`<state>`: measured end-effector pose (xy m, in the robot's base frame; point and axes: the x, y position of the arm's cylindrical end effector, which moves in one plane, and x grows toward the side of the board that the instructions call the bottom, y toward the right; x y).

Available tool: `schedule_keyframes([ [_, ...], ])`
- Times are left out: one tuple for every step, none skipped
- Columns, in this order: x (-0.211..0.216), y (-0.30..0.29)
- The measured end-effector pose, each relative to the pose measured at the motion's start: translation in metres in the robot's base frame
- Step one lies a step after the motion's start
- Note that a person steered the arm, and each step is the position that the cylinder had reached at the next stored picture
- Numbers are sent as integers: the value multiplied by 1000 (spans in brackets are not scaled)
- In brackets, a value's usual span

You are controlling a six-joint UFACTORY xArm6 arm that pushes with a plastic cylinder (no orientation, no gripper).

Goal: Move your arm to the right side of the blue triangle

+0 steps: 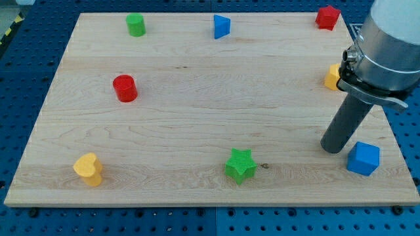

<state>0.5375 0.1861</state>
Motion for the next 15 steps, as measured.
schedule_keyframes([
  [-7,0],
  [-20,0],
  [-35,-15],
  [-51,-24],
  [-65,-30],
  [-78,-40],
  [-88,-48],
  [-97,-55],
  [-108,-65],
  [-120,-67],
  [-130,-67],
  [-138,-67],
  [-138,-70],
  [-138,-87],
  [-154,-110],
])
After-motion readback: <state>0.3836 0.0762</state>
